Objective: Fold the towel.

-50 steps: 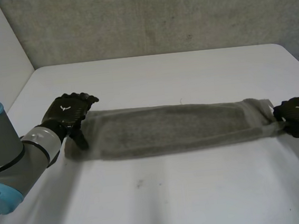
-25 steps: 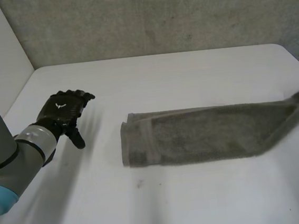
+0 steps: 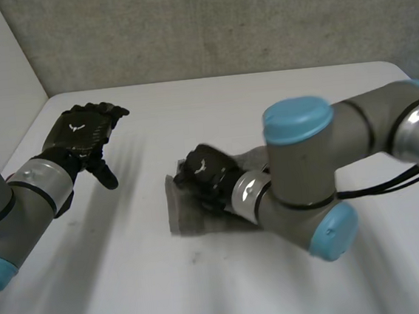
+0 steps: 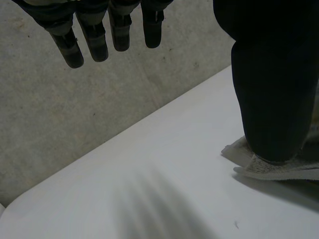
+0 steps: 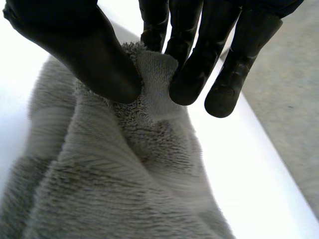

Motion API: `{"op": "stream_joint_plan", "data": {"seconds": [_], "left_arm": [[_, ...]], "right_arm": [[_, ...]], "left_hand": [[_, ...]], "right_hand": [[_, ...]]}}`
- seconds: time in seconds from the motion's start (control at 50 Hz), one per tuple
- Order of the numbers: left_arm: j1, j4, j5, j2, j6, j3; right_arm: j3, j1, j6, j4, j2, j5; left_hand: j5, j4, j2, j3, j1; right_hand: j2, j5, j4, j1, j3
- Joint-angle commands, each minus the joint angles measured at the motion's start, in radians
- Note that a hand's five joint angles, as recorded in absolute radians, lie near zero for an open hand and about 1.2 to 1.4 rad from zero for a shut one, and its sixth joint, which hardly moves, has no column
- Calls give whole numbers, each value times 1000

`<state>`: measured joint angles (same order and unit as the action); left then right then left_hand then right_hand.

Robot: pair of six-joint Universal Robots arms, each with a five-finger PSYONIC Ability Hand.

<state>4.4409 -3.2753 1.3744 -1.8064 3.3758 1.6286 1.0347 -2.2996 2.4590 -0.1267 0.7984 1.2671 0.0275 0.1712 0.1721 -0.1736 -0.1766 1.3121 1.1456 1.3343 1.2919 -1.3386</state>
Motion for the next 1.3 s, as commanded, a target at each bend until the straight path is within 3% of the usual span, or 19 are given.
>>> {"op": "stream_joint_plan", "data": {"seconds": [0.02, 0.1, 0.14, 0.18, 0.22, 0.3, 0.36, 0.4, 0.58, 0.66, 0.72, 0.84, 0.9, 0.94, 1.0, 1.02, 1.22, 1.3], "left_arm": [[-9, -1, 0, -2, -1, -16], [-23, -3, 0, -5, -3, -33], [-28, -3, 0, -8, -7, -44], [-43, -3, 0, -14, -24, -64], [-54, -3, 2, -17, -38, -75], [-71, -3, 2, -22, -58, -92], [-94, -3, 8, -28, -67, -104], [-113, -3, 28, -31, -66, -110], [-126, -3, 42, -37, -67, -108], [-127, -3, 43, -47, -67, -110], [-129, -3, 43, -48, -69, -108], [-133, -3, 43, -48, -69, -107], [-135, -3, 43, -47, -67, -104], [-135, -1, 45, -45, -67, -99], [-135, -1, 45, -44, -67, -98], [-134, 0, 45, -40, -67, -95], [-123, 2, 45, -33, -67, -82], [-123, 3, 45, -25, -66, -93]], "right_arm": [[-64, -24, 9, -4, -31, 8], [-68, -29, 11, -10, -31, 0], [-62, -40, 12, -16, -33, 0], [-30, -54, 14, -25, -18, -2], [-7, -49, 15, -31, 1, 8], [56, -38, 32, -24, 71, 11], [145, 51, 101, -21, 156, 29], [252, 173, 158, -14, 243, 54], [564, 396, 153, 133, 384, 48], [682, 463, 107, 212, 400, 44], [722, 471, 94, 249, 381, 44], [740, 470, 90, 291, 338, 46], [736, 468, 92, 314, 335, 46], [728, 465, 94, 350, 335, 49], [725, 463, 94, 364, 334, 48], [722, 460, 94, 374, 329, 49], [605, 431, 43, 368, 346, 67], [460, 214, -29, 340, 317, 49]], "left_hand": [[-21, 10, 9, -8, -5], [-21, 10, 9, -8, -5], [-21, 10, 9, -8, -5], [-21, 10, 9, -8, -5], [-21, 10, 9, -8, -5], [-18, 13, 12, -11, -8], [-18, 13, 12, -11, -8], [-18, 13, 12, -11, -8], [-18, 13, 12, -11, -8], [-18, 13, 12, -11, -8], [-18, 13, 12, -11, -8], [-18, 13, 12, -11, -8], [-18, 13, 12, -11, -8], [-18, 13, 12, -11, -8], [-18, 13, 12, -11, -8], [-18, 13, 12, -11, -8], [-18, 13, 12, -11, -8], [-21, 10, 9, -8, -5]], "right_hand": [[84, 76, 62, 104, -58], [84, 76, 62, 104, -58], [-41, -49, -63, -21, 68], [-1055, -1063, -1077, -1034, 1081], [-1138, -1146, -1160, -1117, 1164], [-1138, -1146, -1160, -1117, 1164], [-1138, -1146, -1160, -1117, 1164], [-1138, -1146, -1160, -1117, 1164], [-1138, -1146, -1160, -1117, 1164], [-917, -925, -939, -896, 943], [-761, -769, -783, -741, 787], [-690, -698, -712, -670, 716], [-505, -513, -527, -485, 531], [-198, -206, -220, -178, 225], [-73, -81, -96, -53, 100], [83, 75, 60, 103, -56], [84, 76, 62, 104, -58], [84, 76, 62, 104, -58]]}}
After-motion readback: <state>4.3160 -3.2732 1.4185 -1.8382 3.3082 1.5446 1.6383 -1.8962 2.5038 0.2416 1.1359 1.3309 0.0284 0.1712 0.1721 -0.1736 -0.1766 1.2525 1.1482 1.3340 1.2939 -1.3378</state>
